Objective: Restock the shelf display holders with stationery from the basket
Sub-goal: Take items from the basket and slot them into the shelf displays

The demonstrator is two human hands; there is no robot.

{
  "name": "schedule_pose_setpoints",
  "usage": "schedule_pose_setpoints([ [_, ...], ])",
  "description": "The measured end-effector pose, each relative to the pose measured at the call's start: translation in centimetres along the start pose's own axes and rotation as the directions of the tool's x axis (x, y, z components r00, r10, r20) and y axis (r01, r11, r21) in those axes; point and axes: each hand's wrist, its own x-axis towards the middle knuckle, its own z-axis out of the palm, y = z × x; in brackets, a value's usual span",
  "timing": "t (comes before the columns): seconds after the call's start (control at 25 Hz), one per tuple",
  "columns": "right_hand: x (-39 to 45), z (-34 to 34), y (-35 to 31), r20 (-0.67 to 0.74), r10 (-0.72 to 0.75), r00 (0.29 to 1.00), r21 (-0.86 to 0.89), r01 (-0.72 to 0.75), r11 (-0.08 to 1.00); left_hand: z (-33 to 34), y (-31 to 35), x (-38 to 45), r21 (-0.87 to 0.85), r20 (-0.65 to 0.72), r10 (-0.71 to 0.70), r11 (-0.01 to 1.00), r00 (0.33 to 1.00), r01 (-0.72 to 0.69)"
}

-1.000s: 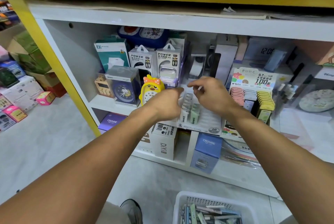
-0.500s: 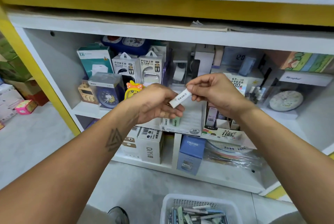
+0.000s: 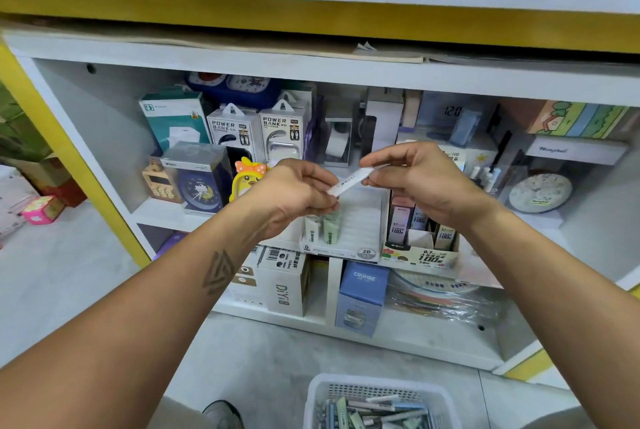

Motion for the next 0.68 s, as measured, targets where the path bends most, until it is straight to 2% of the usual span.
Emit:
schedule_pose_setpoints([
  [0.16, 0.5, 0.3, 0.6, 0.027, -0.02, 0.999, -0.091, 0.022, 0.996, 0.0, -0.2, 0.1, 0.127, -0.083, 0.085, 0.989, 0.993, -0.074],
  [0.32, 1.0, 0.8, 0.6, 0.008, -0.078, 0.997, -0.067, 0.078, 0.995, -0.3, -0.8, 0.6, 0.085, -0.088, 0.085, 0.993, 0.993, -0.077],
  [0.36, 1.3, 1.0, 0.6, -0.027, -0.109, 0.994, -0.089, 0.106, 0.99, -0.5, -1.0, 0.8, 0.153, -0.11, 0.098, 0.985, 0.989, -0.08],
  [0.4, 1.7, 1.1, 0.7, -0.089, -0.144, 0.986, -0.15, 0.129, 0.98, -0.8, -1.3, 1.1, 0.301, -0.133, 0.128, 0.95, 0.983, -0.083],
  [0.44, 2.2, 1.4, 0.9, -0.161, -0.184, 0.97, -0.251, 0.14, 0.958, -1.2, -1.6, 1.3, 0.491, -0.13, 0.175, 0.866, 0.976, -0.09],
  [0.52, 3.2, 2.1, 1.6, -0.244, -0.291, 0.925, -0.503, 0.135, 0.853, -1.9, -2.2, 1.4, 0.786, -0.027, 0.242, 0.604, 0.97, -0.129],
  [0.6, 3.9, 3.1, 2.4, -0.217, -0.357, 0.908, -0.65, 0.138, 0.747, -2.0, -2.9, 1.3, 0.89, 0.111, 0.222, 0.412, 0.969, -0.196],
  [0.68, 4.3, 4.3, 3.4, -0.156, -0.393, 0.906, -0.72, 0.168, 0.674, -2.0, -3.6, 1.3, 0.92, 0.188, 0.154, 0.318, 0.97, -0.229],
])
